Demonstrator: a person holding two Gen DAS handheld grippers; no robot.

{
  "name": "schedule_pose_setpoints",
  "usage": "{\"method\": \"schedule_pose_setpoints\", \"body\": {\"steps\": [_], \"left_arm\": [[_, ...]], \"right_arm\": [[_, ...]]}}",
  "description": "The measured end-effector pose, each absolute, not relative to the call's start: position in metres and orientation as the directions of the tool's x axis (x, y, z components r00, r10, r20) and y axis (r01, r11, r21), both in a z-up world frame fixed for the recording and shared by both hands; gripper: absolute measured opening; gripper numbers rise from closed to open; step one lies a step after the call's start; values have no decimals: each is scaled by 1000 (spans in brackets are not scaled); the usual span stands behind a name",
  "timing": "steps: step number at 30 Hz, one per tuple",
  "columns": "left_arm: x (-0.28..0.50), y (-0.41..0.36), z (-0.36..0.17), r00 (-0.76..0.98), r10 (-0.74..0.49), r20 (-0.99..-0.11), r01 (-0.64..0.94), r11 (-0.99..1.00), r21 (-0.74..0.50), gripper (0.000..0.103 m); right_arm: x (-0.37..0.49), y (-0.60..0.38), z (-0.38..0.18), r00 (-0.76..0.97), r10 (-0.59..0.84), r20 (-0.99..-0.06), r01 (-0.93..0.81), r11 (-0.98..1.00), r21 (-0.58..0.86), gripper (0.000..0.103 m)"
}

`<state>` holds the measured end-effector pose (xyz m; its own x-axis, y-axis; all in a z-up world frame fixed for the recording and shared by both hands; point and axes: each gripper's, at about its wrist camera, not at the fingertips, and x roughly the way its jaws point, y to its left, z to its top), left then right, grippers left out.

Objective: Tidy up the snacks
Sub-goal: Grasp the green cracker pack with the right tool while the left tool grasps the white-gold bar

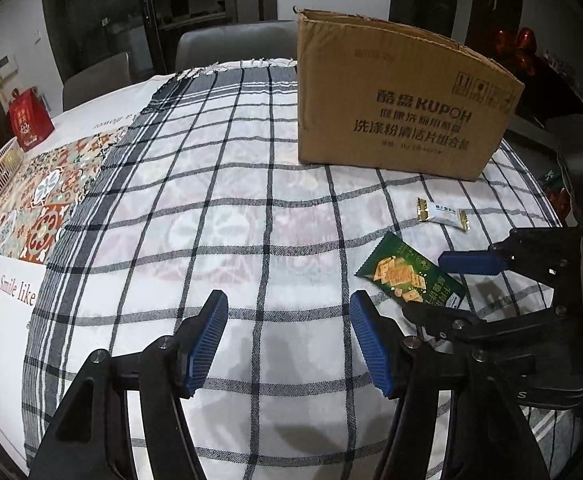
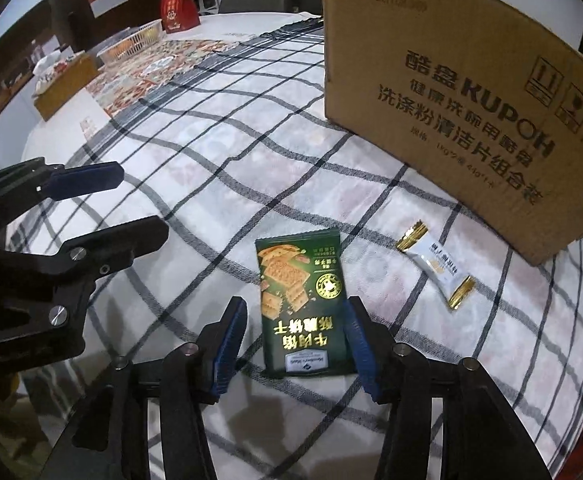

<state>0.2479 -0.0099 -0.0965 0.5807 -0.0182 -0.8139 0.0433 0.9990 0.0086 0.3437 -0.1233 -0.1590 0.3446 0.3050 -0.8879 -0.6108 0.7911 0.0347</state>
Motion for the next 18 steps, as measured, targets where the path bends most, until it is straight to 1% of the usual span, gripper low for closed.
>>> {"method": "schedule_pose_setpoints", "body": {"steps": [11,14,18], "left_arm": [[251,-9,-103,565,-26,-825,42,999,-3,62],[252,-9,-104,559,-30,-829,45,999,-6,62],[252,-13,-104,561,-32,-827,57,998,-1,62]], "right_arm": [[346,-121,-168,352,276,-895,-613,790,3,51],[343,-122,-168,366,276,-889,-608,794,-3,47],[340,-126,-165,387,276,-880,-594,804,-9,46]]}}
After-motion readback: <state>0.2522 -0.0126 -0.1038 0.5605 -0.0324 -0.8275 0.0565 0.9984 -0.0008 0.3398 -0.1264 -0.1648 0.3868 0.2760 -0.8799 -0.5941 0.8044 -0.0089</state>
